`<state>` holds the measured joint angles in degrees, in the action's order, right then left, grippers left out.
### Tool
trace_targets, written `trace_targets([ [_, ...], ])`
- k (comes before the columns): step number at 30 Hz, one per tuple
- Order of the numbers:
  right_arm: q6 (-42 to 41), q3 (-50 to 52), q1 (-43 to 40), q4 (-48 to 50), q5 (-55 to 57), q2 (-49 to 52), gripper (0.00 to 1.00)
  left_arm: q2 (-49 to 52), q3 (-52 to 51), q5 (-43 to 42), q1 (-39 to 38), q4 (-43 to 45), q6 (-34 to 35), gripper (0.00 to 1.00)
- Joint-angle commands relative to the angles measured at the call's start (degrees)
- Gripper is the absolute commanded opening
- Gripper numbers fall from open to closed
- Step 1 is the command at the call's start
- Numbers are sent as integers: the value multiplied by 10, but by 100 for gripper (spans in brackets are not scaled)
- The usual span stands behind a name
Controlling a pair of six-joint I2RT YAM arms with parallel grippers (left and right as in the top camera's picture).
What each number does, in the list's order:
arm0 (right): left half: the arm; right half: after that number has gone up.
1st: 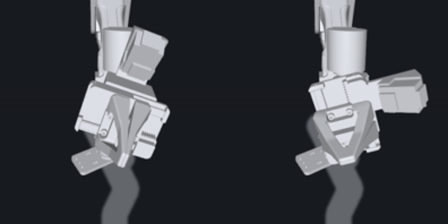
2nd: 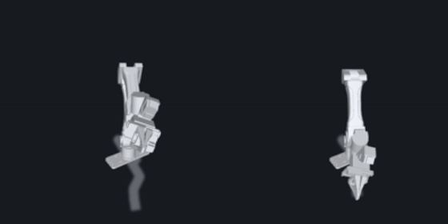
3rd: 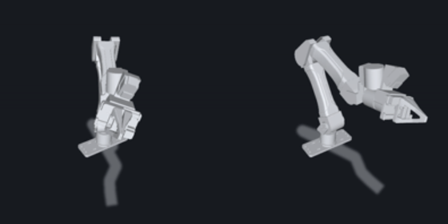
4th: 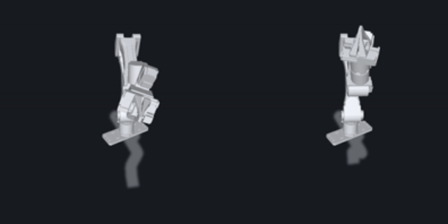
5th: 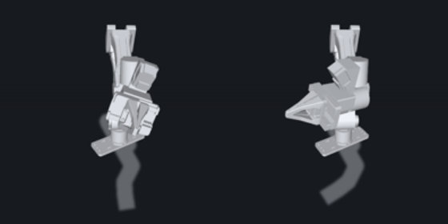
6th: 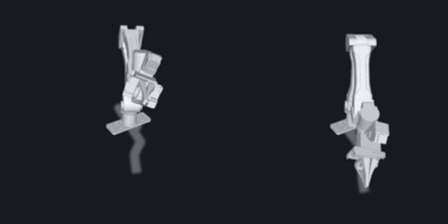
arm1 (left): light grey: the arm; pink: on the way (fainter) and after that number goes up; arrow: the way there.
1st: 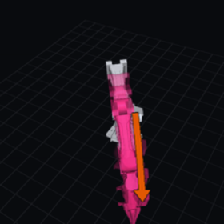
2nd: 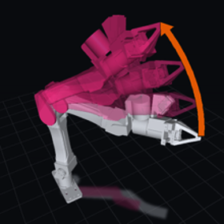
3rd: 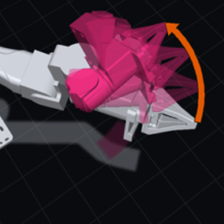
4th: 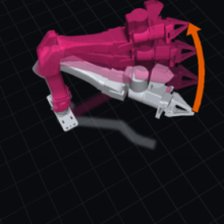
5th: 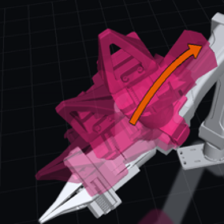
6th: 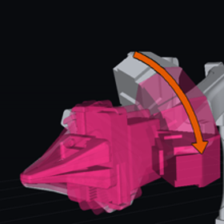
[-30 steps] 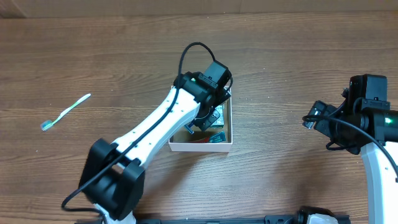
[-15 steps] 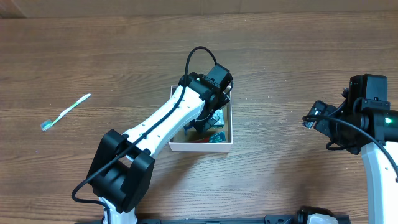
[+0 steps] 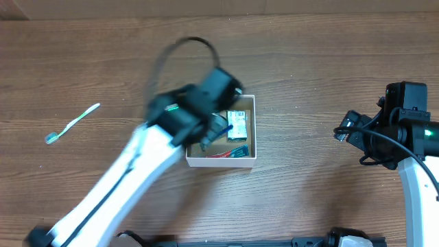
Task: Pack container
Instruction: 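Place the blue razor into the box and release it, then reach the left gripper to the green toothbrush and grasp it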
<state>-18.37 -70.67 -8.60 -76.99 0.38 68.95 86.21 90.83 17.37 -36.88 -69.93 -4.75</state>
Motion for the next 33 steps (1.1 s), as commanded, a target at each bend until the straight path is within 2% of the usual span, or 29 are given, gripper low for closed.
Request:
trace_targets([
  [1, 2, 3, -2, 4, 0, -6, 100, -67, 9, 55, 119, -2, 99, 94],
  [2, 2, 3, -2, 4, -1, -6, 100, -75, 9, 54, 157, -3, 116, 100],
  [5, 2, 3, -2, 4, -1, -6, 100, -82, 9, 7, 311, -3, 158, 100],
  [9, 2, 3, -2, 4, -1, -6, 100, -54, 7, -107, 489, -3, 240, 100],
  [15, 2, 3, -2, 4, -1, -6, 100, 29, 7, -236, 648, 10, 477, 100],
  [19, 2, 3, -2, 3, -1, -6, 100, 80, 7, -250, 677, 26, 537, 100],
  [26, 2, 3, -2, 2, -1, -6, 100, 151, 7, -212, 676, 24, 749, 100],
  [33, 2, 3, -2, 2, -1, -6, 100, 228, 7, -213, 676, 32, 818, 100],
])
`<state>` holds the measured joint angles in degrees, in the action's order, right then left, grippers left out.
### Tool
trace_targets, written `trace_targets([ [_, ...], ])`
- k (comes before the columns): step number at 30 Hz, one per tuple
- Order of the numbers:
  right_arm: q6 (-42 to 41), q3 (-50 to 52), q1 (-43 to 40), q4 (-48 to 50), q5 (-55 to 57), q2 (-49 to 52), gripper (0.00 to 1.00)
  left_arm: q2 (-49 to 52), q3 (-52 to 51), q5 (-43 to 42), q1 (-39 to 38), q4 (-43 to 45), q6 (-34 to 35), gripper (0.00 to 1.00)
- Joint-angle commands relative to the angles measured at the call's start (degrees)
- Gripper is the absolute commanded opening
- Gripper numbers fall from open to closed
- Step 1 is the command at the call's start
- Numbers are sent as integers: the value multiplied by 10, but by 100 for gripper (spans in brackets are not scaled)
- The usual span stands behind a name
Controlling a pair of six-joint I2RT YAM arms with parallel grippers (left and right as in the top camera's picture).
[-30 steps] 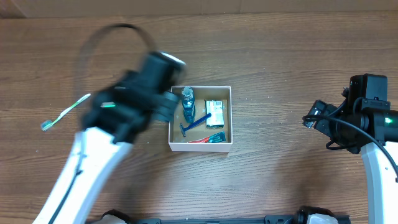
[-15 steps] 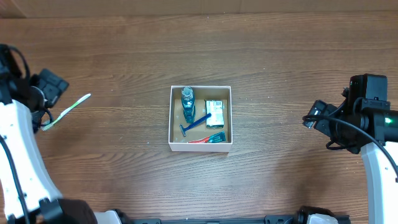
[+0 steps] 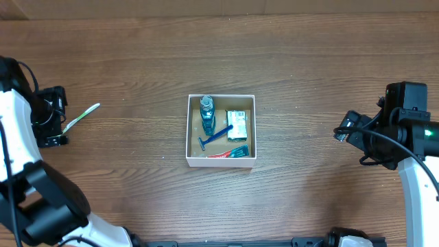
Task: Pack container
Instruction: 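Reach the left gripper to the green toothbrush and grasp it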
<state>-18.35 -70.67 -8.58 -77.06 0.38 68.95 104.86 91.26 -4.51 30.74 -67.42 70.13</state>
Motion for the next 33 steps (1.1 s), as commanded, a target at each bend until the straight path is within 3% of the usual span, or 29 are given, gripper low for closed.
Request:
trace_targets([
  [1, 2, 3, -2, 2, -1, -6, 100, 52, 2, 5, 0, 12, 73, 100],
  [17, 5, 3, -2, 0, -1, -6, 100, 157, 2, 4, 6, 108, 139, 100],
  [33, 7, 3, -2, -9, -1, -6, 100, 203, 2, -12, 29, 122, 193, 95],
])
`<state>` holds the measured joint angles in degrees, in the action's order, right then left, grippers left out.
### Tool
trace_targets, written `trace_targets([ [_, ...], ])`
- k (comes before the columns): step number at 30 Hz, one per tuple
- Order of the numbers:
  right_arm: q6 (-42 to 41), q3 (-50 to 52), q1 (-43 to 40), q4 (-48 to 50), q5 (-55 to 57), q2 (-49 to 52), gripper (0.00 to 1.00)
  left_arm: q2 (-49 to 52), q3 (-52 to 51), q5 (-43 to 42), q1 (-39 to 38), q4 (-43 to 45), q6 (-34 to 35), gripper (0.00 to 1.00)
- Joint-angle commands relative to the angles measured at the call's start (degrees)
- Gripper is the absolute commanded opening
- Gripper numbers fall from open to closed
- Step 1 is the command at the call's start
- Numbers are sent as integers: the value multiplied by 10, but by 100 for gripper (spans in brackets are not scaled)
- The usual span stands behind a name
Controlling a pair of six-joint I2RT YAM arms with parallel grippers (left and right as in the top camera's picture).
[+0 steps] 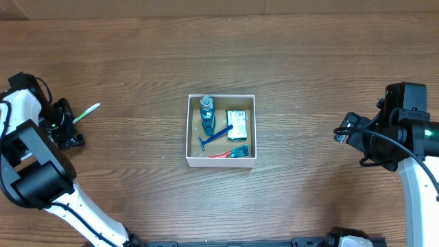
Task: Pack container
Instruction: 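Reach the left gripper to the green toothbrush and grasp it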
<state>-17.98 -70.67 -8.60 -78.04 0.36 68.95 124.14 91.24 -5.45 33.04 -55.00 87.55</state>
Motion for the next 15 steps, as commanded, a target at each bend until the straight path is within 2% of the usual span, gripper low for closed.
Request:
trace_targets([
  [1, 5, 3, -2, -1, 0, -6, 100, 10, 3, 0, 6, -4, 18, 91],
  [15, 5, 3, -2, -5, 0, -6, 100, 10, 0, 13, 4, -31, 9, 30],
])
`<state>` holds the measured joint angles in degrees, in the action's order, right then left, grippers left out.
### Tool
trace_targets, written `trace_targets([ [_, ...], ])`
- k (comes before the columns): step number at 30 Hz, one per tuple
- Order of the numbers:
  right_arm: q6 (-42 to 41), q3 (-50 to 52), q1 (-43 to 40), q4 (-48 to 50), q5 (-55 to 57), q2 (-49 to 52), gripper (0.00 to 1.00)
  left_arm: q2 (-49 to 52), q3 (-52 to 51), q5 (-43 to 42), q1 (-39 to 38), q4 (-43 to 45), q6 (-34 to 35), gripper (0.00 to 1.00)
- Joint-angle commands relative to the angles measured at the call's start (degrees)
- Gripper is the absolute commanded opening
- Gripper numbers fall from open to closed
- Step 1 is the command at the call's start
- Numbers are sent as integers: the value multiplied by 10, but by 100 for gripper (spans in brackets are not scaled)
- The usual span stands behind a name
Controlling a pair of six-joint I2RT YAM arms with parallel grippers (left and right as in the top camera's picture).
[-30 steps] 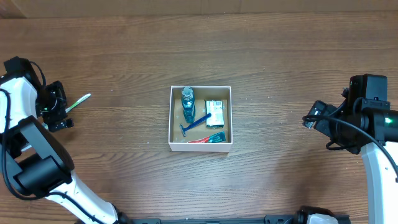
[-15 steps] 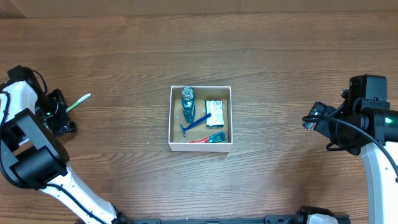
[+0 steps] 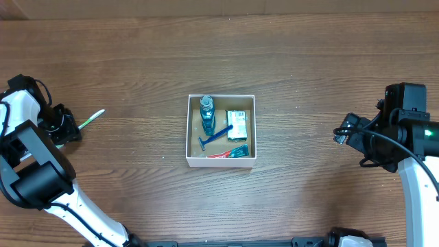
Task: Pack container
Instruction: 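Reach the left gripper to the green toothbrush and grasp it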
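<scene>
A white open box (image 3: 189, 130) stands at the middle of the table. Inside lie a small blue bottle (image 3: 207, 114), a blue razor (image 3: 215, 135), a green and white packet (image 3: 237, 123) and a red and green tube (image 3: 230, 152). A white and green toothbrush (image 3: 92, 118) lies at the far left, its handle tip pointing up and right. My left gripper (image 3: 68, 127) covers the brush's other end and looks shut on it. My right gripper (image 3: 341, 132) hovers at the far right with its fingers together and nothing in them.
Brown wooden tabletop (image 3: 309, 75) all round the box. The left arm's white links (image 3: 27, 165) fill the lower left corner. The right arm's black body (image 3: 405, 123) stands at the right edge.
The left gripper has shifted slightly up and left over the brush's end. The toothbrush's free tip now sits a little lower and further right. Box and right arm are unchanged.
First the left arm was over the box, blurred, with the toothbrush lying free at far left. Then the arm stood at the left edge beside the brush. Then its gripper sat on the brush's lower end, and now the brush has shifted with it.
</scene>
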<state>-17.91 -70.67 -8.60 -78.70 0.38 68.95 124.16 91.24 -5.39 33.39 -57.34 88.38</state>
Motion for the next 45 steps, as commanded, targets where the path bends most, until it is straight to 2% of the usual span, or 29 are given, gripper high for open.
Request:
trace_targets([
  [1, 4, 3, -2, 2, -1, -6, 100, 10, 0, 16, 0, -9, 1, 29],
  [6, 4, 3, -2, 1, -1, -6, 100, 10, 0, 26, 0, -14, -13, 21],
  [13, 4, 3, -2, 2, -1, -6, 100, 10, -1, 42, 0, -13, -42, 19],
  [18, 4, 3, -2, 1, -1, -6, 100, 10, -1, 49, 0, -6, -85, 13],
  [24, 4, 3, -2, 1, -1, -6, 100, 10, -1, 63, -1, -5, -98, 27],
  [30, 4, 3, -2, 2, 0, -6, 100, 10, -1, 63, -1, -5, -100, 31],
  [34, 4, 3, -2, 2, -1, -6, 100, 10, -1, 60, -2, -5, -106, 16],
  [38, 4, 3, -2, 2, 0, -6, 100, 10, -1, 59, -3, -5, -106, 7],
  [45, 4, 3, -2, 2, -1, -6, 100, 10, 0, 26, -4, -2, -126, 4],
])
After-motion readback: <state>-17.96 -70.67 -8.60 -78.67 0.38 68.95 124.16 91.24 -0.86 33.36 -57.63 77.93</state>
